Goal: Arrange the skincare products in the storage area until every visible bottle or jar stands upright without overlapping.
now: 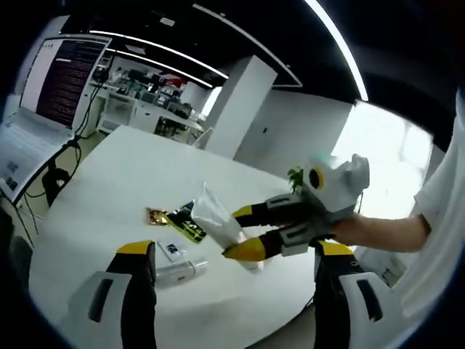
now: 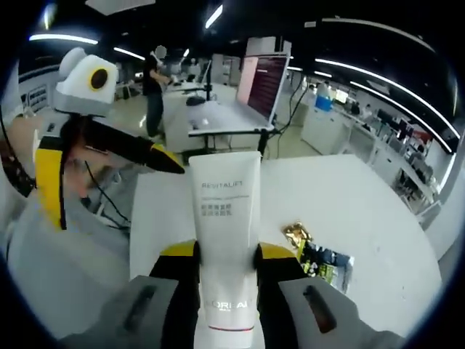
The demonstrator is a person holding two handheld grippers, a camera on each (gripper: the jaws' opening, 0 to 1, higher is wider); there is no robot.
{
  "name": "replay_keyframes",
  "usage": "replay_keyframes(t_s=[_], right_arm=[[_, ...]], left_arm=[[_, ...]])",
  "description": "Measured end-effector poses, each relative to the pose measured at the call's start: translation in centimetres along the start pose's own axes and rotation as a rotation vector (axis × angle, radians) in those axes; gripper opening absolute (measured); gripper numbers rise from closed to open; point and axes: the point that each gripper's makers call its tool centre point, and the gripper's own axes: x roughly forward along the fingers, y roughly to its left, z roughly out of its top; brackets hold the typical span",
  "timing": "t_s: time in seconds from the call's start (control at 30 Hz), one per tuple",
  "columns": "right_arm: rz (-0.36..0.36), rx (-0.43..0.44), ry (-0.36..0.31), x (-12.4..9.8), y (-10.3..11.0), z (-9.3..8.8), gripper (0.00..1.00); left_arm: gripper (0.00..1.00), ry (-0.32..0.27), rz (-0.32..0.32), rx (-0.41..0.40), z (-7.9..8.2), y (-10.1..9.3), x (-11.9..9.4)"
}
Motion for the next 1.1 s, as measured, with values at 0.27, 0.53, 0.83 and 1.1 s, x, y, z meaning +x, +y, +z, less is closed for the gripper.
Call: replay_keyframes(t_s=[0.27,0.53,0.83,1.1], right_arm=[[-0.014,0.001,-0.064,-1.5,1.4,1.6,0.29],[-0.046,-0.02,-0.107,-2.9,2.2,2.8,0.29],[-0.084,-0.009,-0.15,-4.8,2.9,3.1,0.29],[-0.149,0.053,-0.18,-7.6,2.8,3.2,0.29]], left_arm=[[0.66,-0.069,0.007,-0.016,1.2,-0.8,0.5],[0.46,-0.107,0.007,0.002,2.3,-1.5,0.6],[0.16,-0.145,-0.012,0.086,3.9,-3.8,0.6],[0.05,-0.144,-0.111,0.178,4.7,-6.8,1.1]])
